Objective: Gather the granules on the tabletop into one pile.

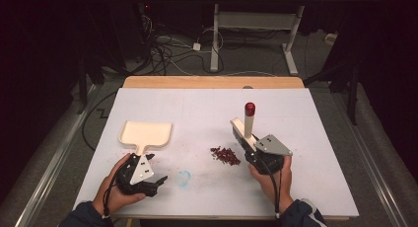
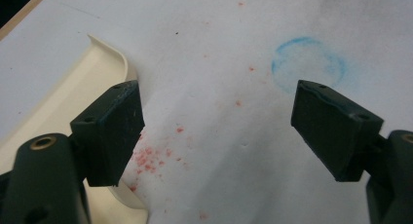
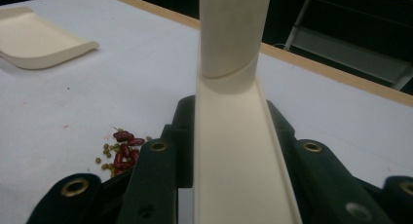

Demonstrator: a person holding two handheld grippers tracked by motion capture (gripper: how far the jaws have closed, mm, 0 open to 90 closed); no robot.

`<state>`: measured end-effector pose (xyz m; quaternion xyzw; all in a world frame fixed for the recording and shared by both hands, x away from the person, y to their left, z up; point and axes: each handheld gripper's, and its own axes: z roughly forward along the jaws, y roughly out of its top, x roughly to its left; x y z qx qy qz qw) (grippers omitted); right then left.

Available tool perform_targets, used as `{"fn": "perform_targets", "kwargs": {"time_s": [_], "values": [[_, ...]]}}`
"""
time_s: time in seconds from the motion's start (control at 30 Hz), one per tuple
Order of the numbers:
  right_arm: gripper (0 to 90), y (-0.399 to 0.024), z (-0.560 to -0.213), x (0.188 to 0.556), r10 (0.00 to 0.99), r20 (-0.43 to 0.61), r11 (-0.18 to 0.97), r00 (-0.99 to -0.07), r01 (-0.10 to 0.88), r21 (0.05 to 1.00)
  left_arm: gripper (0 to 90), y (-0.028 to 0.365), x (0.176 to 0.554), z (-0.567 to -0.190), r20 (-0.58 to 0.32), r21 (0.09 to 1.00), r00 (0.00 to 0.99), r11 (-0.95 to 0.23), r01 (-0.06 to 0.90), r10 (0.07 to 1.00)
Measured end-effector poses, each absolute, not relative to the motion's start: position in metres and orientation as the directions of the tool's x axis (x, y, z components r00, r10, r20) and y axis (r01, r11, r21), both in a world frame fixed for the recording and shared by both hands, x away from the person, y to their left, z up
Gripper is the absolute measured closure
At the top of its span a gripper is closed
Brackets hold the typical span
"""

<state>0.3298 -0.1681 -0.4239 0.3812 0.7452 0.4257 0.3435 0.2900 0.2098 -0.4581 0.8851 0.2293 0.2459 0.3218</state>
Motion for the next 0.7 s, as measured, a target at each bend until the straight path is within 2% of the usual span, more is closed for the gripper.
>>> {"fn": "perform_targets", "kwargs": {"time_s": [0.13,0.23,0.7], "values": [[67.1,-0.179,-0.417,0.327,0.846,-0.183,0.350,-0.501,0.262,0.899,18.7,0.211,0.290,-0.458,0.290,0.684,0.772,-0.687,0.247,0.566],[67.0,-0.187,-0.411,0.323,0.837,-0.223,0.384,-0.500,0.246,0.890,18.7,0.213,0.290,-0.457,0.291,0.686,0.767,-0.684,0.249,0.572],[67.0,-0.240,-0.398,0.305,0.797,-0.188,0.403,-0.574,0.273,0.874,18.7,0.213,0.291,-0.456,0.293,0.688,0.760,-0.680,0.254,0.581]]}}
